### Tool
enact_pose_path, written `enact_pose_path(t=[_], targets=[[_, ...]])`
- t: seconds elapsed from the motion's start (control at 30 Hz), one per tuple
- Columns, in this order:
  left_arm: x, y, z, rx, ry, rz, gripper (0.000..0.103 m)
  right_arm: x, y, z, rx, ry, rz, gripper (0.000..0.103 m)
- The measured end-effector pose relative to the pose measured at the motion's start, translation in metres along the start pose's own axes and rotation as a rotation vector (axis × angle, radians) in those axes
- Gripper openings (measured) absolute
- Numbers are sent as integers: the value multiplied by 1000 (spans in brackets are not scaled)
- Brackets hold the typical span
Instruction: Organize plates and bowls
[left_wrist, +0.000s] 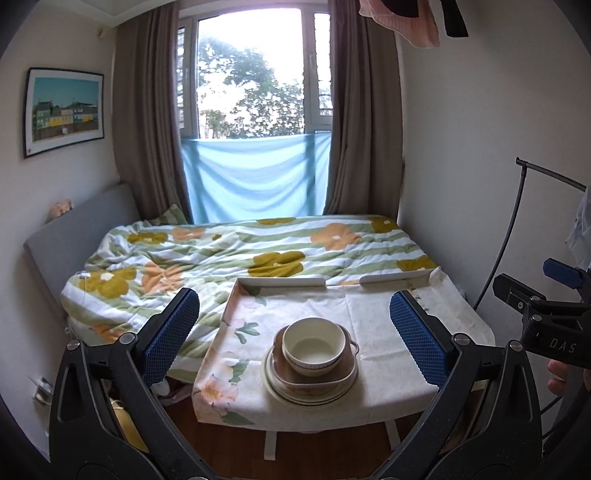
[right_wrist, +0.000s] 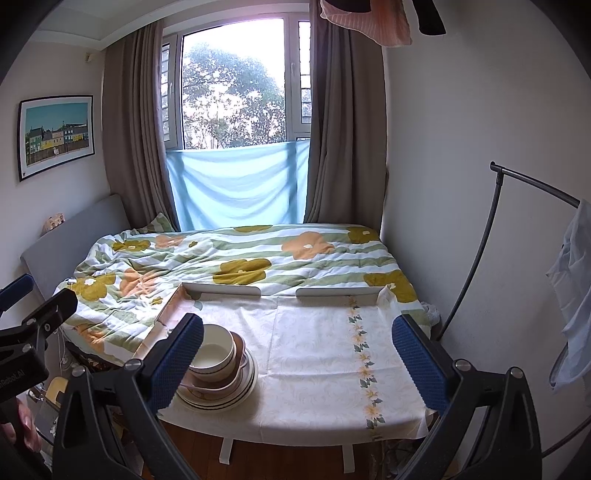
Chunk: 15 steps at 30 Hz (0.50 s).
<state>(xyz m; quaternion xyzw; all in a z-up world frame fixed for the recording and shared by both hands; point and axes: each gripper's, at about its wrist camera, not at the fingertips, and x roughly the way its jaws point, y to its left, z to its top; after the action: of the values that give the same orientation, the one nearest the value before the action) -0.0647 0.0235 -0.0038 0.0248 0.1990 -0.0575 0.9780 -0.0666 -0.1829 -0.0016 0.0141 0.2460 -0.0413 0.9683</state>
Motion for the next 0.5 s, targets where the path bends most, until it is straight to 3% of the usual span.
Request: enact_pose_path(t=[0.5], targets=[[-3,4,1,-6,-11,13,103,0,3,0,2,2,1,102]])
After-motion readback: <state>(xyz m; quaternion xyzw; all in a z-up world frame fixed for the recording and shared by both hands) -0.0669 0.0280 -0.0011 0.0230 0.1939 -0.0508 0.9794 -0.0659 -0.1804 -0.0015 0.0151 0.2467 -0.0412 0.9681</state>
